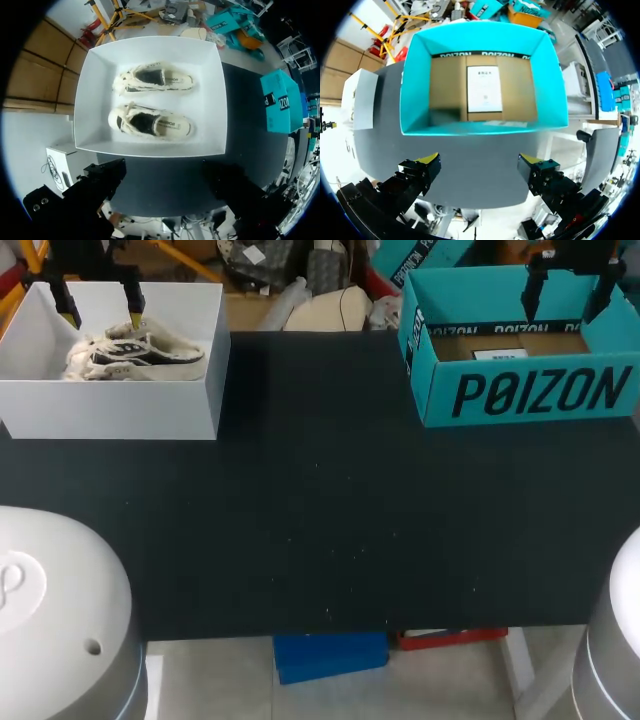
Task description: Take the shoe out of the shoebox, open the shoe tongue, remove and reinsert the insole, then place the shoe into the shoebox
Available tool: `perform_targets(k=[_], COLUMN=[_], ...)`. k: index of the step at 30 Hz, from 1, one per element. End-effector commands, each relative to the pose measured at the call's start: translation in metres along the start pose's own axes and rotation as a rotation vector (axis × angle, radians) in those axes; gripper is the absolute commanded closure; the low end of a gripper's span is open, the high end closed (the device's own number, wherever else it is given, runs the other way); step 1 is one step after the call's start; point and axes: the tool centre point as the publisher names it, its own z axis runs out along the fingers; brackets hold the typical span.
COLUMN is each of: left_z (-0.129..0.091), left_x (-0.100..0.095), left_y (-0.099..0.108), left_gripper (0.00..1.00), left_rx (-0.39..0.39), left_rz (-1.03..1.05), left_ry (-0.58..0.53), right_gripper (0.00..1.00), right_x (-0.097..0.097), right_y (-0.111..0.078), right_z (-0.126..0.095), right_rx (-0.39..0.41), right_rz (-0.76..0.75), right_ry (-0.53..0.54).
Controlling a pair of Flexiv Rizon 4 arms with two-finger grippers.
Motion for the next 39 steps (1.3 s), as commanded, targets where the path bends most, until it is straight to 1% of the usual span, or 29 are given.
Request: perform_targets(k=[1,2,3,4,5,6,7,8,9,11,12,13,14,15,27,29,30,31,32,34,35,36,37,38,39], left_z=[0.0,0.0,-0.002,-0.003,-0.004,-0.006,-0.008,-0.009,-0.01,-0.013,-0.013,-0.013,-0.012,-0.01,-0.01,-0.007,-0.005,-0.003,0.001,0.008,0.013,0.017,0.021,0.024,0.027], left_x=[0.0,0.0,0.002,0.005,0.006,0.007,0.01,0.01,0.011,0.012,0.011,0.008,0.005,0.002,0.002,0.004,0.002,0.0,-0.001,-0.007,-0.01,-0.014,-0.018,-0.021,-0.025], left_y=[0.0,0.0,0.001,0.002,0.001,0.0,0.003,0.004,0.004,0.013,0.016,0.018,0.018,0.014,0.014,0.018,0.016,0.014,0.012,0.005,0.001,-0.004,-0.01,-0.015,-0.02], left_gripper=[0.0,0.0,0.0,0.0,0.0,0.0,0.0,0.0,0.0,0.0,0.0,0.0,0.0,0.0,0.0,0.0,0.0,0.0,0.0,0.02,0.02,0.02,0.06,0.09,0.19], left_rx=[0.0,0.0,0.06,0.05,0.048,0.095,0.112,0.113,0.159,0.227,0.261,0.293,0.305,0.326,0.435,0.428,0.403,0.399,0.386,0.354,0.34,0.33,0.324,0.329,0.332], left_rz=[0.0,0.0,0.104,0.221,0.271,0.39,0.539,0.64,0.771,1.134,1.274,1.296,1.324,1.34,1.711,1.748,1.738,1.759,1.776,1.778,1.803,1.783,1.779,1.784,1.78], left_ry=[0.0,0.0,-0.019,0.015,0.033,0.027,0.056,0.071,0.059,0.042,0.003,-0.042,-0.071,-0.151,-0.214,-0.199,-0.215,-0.201,-0.183,-0.206,-0.183,-0.176,-0.205,-0.2,-0.184], right_gripper=[0.0,0.0,0.0,0.0,0.0,0.0,0.0,0.0,0.0,0.0,0.0,0.0,0.0,0.0,0.0,0.0,0.0,0.0,0.0,0.0,0.0,0.0,0.0,0.0,0.0], right_x=[0.0,0.0,0.0,0.0,0.0,0.0,0.0,0.0,0.0,0.0,0.0,0.0,0.0,0.0,0.0,0.0,0.0,0.0,0.0,0.0,0.0,0.0,0.0,0.0,0.0], right_y=[0.0,0.0,0.0,0.0,0.0,0.0,0.0,0.0,0.0,0.0,0.0,0.0,0.0,0.0,0.0,0.0,0.0,0.0,0.0,0.0,0.0,0.0,0.0,0.0,0.0], right_z=[0.0,0.0,0.0,0.0,0.0,0.0,0.0,0.0,0.0,0.0,0.0,0.0,0.0,0.0,0.0,0.0,0.0,0.0,0.0,0.0,0.0,0.0,0.0,0.0,0.0], right_rx=[0.0,0.0,0.0,0.0,0.0,0.0,0.0,0.0,0.0,0.0,0.0,0.0,0.0,0.0,0.0,0.0,0.0,0.0,0.0,0.0,0.0,0.0,0.0,0.0,0.0], right_rz=[0.0,0.0,0.0,0.0,0.0,0.0,0.0,0.0,0.0,0.0,0.0,0.0,0.0,0.0,0.0,0.0,0.0,0.0,0.0,0.0,0.0,0.0,0.0,0.0,0.0], right_ry=[0.0,0.0,0.0,0.0,0.0,0.0,0.0,0.0,0.0,0.0,0.0,0.0,0.0,0.0,0.0,0.0,0.0,0.0,0.0,0.0,0.0,0.0,0.0,0.0,0.0])
